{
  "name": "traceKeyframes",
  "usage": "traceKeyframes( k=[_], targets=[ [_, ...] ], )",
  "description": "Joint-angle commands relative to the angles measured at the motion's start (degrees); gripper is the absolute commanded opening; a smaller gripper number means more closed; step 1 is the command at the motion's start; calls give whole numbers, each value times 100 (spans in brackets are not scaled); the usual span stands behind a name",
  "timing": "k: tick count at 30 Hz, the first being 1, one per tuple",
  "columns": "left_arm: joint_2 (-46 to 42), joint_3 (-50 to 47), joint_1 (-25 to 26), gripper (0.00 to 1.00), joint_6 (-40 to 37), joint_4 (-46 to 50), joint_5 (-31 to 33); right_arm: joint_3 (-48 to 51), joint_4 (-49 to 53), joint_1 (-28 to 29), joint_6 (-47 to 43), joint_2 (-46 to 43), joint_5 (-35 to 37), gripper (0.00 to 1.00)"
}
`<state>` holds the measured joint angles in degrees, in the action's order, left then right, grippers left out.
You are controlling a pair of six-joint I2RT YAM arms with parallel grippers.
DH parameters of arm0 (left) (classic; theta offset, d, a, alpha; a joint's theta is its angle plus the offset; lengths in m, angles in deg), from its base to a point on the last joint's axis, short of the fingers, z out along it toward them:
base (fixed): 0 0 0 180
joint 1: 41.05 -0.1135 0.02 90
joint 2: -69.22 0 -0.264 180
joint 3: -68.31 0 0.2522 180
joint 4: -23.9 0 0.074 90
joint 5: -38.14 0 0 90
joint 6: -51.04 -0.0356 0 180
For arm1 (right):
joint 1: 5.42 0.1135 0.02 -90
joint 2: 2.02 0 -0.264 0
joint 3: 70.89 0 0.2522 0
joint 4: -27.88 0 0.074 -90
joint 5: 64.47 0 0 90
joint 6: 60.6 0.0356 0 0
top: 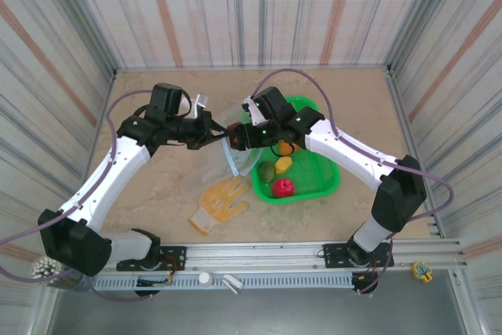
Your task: Place the food in the zip-top bag and seal the zipper
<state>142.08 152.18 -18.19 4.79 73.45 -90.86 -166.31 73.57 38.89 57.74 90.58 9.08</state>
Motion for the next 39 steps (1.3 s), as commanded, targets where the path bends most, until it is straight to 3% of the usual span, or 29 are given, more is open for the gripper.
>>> traceKeyframes(
  k=[1,14,21,30,39],
  targets=[
    [0,166,-13,0,67,-157,-46,-101,-159,-29,112,-112,-98,81],
    [-12,-57,-62,0,92,-337,-18,63,-353,-108,219,-256,-151,91],
    [-96,-59,-156,0,-167,-128,188,191,-432,-348,246,-702,-99,84],
    [-141,-93,-448,0,-461,182,373,934,208,-1116,279,-1231,585,75],
    [31,60,-431,0,-826,409,305,1719,1228,-867,-10,-1081,583,77]
  ],
)
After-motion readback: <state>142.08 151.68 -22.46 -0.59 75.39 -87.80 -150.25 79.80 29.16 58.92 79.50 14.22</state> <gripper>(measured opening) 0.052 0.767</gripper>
